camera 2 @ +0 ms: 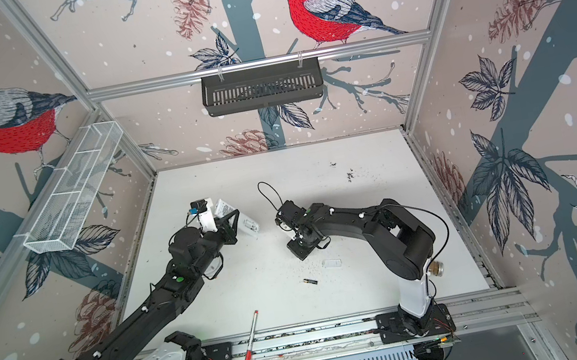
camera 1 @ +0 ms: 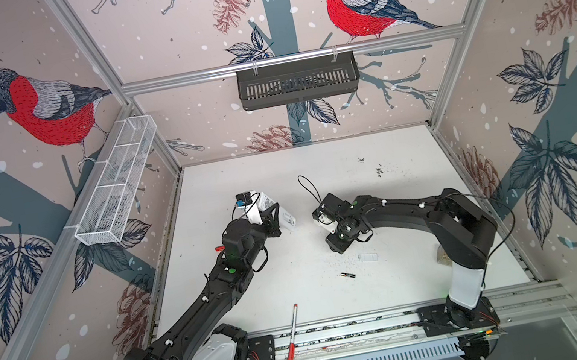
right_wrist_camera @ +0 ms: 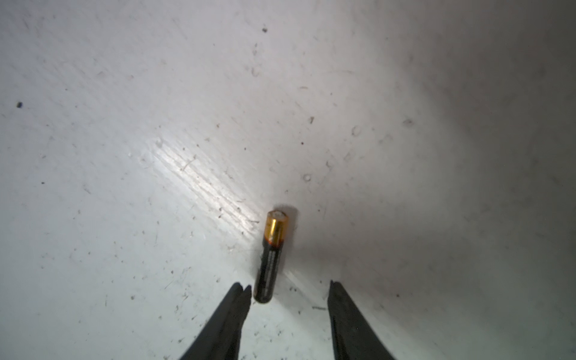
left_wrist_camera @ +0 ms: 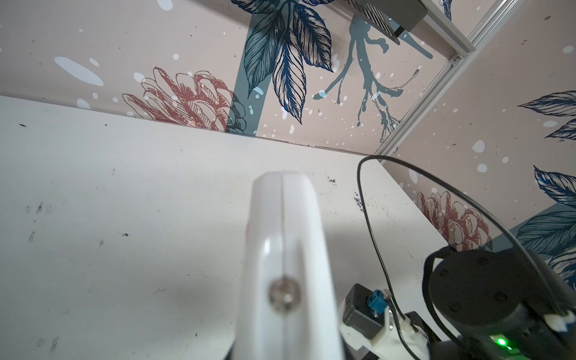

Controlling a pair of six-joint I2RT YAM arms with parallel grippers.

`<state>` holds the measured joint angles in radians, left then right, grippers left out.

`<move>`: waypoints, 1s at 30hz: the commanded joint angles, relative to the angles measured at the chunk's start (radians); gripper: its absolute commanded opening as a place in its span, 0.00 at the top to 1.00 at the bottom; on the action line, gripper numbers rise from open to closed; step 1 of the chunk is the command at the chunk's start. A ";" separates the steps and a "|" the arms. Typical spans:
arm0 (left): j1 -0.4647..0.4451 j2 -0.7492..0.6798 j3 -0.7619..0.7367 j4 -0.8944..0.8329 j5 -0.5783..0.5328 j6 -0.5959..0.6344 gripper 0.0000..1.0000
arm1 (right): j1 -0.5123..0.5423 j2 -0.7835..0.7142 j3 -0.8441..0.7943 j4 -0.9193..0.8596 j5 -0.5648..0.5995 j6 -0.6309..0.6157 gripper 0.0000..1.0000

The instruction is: Load the batteries into the remote control

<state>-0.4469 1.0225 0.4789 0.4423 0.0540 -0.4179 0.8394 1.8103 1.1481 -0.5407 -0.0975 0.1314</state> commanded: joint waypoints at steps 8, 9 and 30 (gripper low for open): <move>0.015 -0.001 0.007 0.053 0.023 0.004 1.00 | 0.080 -0.191 -0.159 -0.094 -0.102 0.159 0.49; 0.016 -0.001 0.007 0.056 0.028 0.003 1.00 | 0.084 -0.203 -0.174 -0.102 -0.133 0.186 0.48; 0.018 -0.085 -0.028 0.057 0.021 0.000 1.00 | 0.117 -0.083 -0.093 -0.078 -0.295 0.213 0.42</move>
<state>-0.4290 0.9447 0.4530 0.4652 0.0956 -0.4206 0.9482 1.7210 1.0470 -0.6189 -0.3664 0.3798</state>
